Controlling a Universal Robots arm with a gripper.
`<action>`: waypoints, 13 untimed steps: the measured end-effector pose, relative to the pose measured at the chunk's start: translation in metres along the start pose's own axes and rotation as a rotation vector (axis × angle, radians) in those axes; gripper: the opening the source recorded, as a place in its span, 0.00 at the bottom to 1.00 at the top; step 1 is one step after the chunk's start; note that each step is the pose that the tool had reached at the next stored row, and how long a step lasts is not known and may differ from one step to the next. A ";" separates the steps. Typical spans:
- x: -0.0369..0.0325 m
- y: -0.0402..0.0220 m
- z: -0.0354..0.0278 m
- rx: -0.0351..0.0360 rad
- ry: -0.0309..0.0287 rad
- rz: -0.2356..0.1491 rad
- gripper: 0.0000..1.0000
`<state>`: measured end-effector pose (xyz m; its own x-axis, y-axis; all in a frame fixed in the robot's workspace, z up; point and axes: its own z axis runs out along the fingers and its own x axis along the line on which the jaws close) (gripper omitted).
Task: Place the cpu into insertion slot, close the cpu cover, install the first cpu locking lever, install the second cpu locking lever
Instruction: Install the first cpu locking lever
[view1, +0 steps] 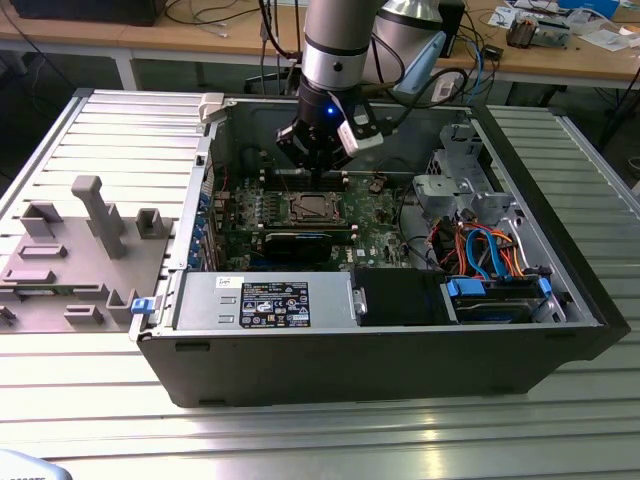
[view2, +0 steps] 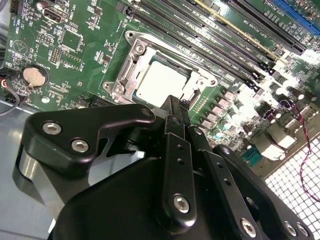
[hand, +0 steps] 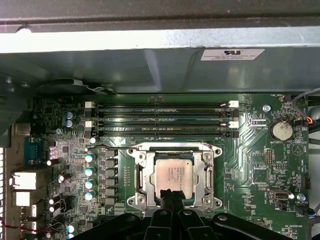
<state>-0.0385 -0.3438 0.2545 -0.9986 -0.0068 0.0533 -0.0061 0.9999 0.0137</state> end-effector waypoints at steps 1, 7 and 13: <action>0.0000 0.0000 0.0000 0.0001 0.0000 -0.001 0.11; 0.0000 0.0000 0.0000 0.0007 0.0002 -0.013 0.11; 0.0000 0.0000 0.0000 0.0022 0.0005 -0.040 0.11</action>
<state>-0.0385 -0.3438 0.2545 -0.9975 -0.0472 0.0533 -0.0466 0.9988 0.0137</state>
